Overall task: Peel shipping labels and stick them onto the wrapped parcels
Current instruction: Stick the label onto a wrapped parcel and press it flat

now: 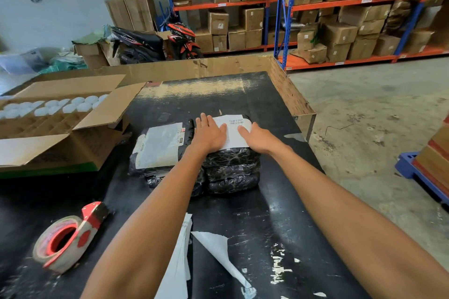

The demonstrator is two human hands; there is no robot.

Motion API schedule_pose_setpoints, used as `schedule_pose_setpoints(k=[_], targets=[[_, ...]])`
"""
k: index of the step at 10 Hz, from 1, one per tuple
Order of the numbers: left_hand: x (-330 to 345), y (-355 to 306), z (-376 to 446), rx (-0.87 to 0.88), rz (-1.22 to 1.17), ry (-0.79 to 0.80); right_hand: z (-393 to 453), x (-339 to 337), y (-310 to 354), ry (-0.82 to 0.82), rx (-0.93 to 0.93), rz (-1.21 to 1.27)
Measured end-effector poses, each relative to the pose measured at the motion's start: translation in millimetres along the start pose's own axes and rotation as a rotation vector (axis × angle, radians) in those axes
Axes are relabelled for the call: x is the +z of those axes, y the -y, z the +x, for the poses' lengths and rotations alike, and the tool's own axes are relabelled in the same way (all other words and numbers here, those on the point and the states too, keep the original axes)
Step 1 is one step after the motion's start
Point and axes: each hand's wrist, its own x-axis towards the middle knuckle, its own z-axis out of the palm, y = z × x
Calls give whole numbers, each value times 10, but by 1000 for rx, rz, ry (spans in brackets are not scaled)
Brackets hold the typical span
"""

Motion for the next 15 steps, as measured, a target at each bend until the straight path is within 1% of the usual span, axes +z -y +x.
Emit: schedule_pose_setpoints(k=[1,2,3,4,5,6,7,8,9,10,11,12,13,14,15], targets=[[-18,-11,-22,8,-24,-7,-6,-2,-44,-20,-52,-31],[-5,18,-13,-1,-62,-34,-58,-30,-26,-118,-11,180],[4,31,-15,4,-67,-57,-14,-37,16,-61,135,651],[-12,-36,-98,25,-56,-127,84,9,11,42,175,838],[-48,-57,-163,27,-71,-138,441,144,-161,66,150,902],[-64,-34,-170,42,-80,-102,254,104,-77,82,177,960],[-88,-47,-168,95,-161,-14,-13,-22,-57,47,167,1035],[-73,-127,-197,108,-290,38,-152,-186,-228,6,159,1107],[83,-299,-310,53,-507,141,-146,-355,-567,7,161,1196],[284,-351,-282,45,-280,63,-219,-524,-932,-43,209,1313],[539,-273,-186,95,184,-20,-282,-660,-1315,-121,269,1369],[641,-260,-210,101,280,-49,-332,-673,-1567,-184,319,1298],[641,-250,-219,106,296,-64,-238,-562,-1711,-183,357,1211],[663,-233,-221,102,300,-69,-21,-468,-1799,-111,329,1108],[674,-234,-225,93,309,-82,244,-402,-1885,-155,240,952]])
